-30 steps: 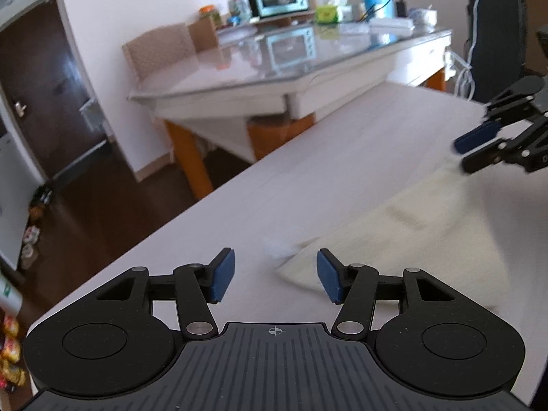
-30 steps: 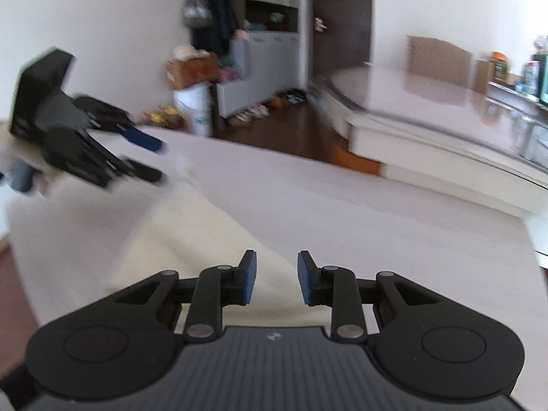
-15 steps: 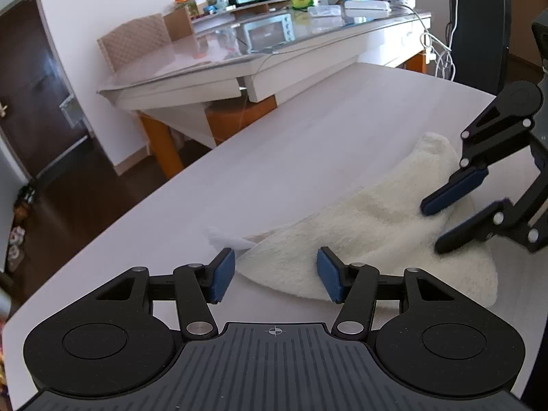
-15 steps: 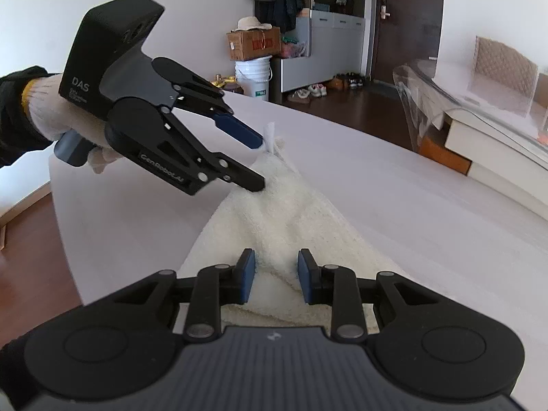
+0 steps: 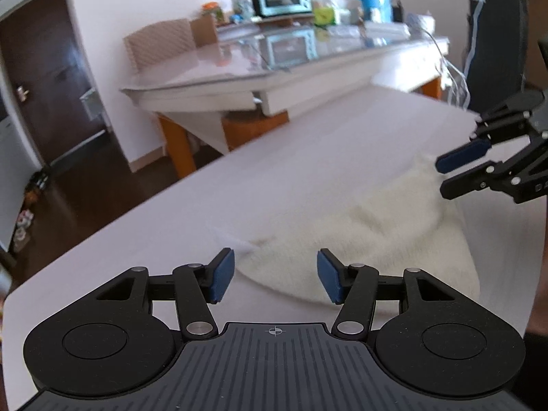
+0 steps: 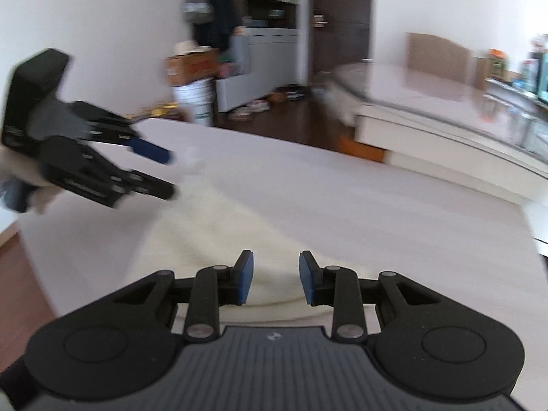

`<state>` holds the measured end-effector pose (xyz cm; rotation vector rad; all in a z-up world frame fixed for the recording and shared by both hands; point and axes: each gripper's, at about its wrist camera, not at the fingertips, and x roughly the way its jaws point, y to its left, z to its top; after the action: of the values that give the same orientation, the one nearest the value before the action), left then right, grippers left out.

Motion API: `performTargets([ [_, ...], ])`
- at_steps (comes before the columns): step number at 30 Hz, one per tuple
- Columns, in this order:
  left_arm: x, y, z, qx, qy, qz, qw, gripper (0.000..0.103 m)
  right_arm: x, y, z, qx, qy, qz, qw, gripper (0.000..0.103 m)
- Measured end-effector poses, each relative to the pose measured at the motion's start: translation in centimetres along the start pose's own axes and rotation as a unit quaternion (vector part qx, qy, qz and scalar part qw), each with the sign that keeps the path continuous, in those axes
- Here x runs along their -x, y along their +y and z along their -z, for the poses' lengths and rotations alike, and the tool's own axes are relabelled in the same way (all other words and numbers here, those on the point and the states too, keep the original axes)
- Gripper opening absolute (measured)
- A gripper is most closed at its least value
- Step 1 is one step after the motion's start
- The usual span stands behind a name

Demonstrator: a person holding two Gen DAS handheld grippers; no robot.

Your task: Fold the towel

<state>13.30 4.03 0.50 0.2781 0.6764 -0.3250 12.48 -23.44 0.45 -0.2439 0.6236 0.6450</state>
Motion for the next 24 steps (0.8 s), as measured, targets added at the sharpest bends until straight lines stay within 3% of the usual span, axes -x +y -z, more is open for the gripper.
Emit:
performTargets([
  [4,-1.2,0.3,-0.2,0.024,0.002,-0.012,0.9996,0.061,-1.0,-1.2,0.5,-0.01,0.015,0.019,1.0,0.033],
  [15,-1.1,0.1,1.3,0.055,0.021,-0.03,0.9978,0.063,-2.9,-1.7,-0.3,0.016,0.017,0.017,1.0,0.037],
  [21,-0.9,0.0,1.4,0.068,0.019,-0.04,0.9967,0.065,-1.2,-1.2,0.3,0.001,0.001,0.023,1.0,0.038],
  [24,-0.1,0.0,1.4,0.084,0.012,-0.04,0.9956,0.072,-0.4,-0.6,0.7,-0.008,0.0,0.028,1.0,0.042],
])
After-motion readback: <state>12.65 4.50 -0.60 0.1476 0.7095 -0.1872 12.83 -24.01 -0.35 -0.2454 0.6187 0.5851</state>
